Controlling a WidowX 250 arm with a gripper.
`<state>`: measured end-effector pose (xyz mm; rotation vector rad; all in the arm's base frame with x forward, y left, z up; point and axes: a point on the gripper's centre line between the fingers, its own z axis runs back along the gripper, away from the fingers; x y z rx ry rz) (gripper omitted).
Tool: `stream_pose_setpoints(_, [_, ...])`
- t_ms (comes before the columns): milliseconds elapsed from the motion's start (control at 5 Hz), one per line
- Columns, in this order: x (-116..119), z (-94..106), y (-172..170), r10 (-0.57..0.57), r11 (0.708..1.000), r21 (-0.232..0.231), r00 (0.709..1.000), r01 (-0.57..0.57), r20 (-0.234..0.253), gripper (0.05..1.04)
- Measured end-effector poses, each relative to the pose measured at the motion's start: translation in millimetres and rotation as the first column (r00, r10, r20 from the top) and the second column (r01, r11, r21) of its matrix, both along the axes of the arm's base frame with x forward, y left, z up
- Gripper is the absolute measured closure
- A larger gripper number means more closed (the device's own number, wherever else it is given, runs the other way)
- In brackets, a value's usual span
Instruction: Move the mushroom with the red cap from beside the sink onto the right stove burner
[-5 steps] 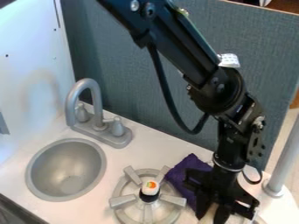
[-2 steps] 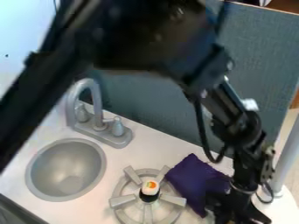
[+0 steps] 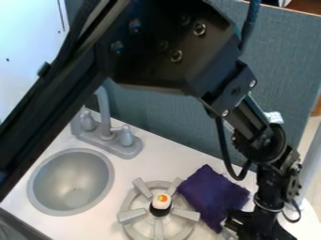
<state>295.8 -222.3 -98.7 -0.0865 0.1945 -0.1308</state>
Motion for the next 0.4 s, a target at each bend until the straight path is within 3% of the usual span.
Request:
stream_pose_setpoints(200, [-4.4,1.9,-0.7,0.042,0.999,-0.019,0.999,-0.043,-0.003,0.441])
stream_pose_setpoints(400, [-18.4,23.9,18.6,0.095,0.993,-0.062,0.995,-0.097,-0.021,0.155])
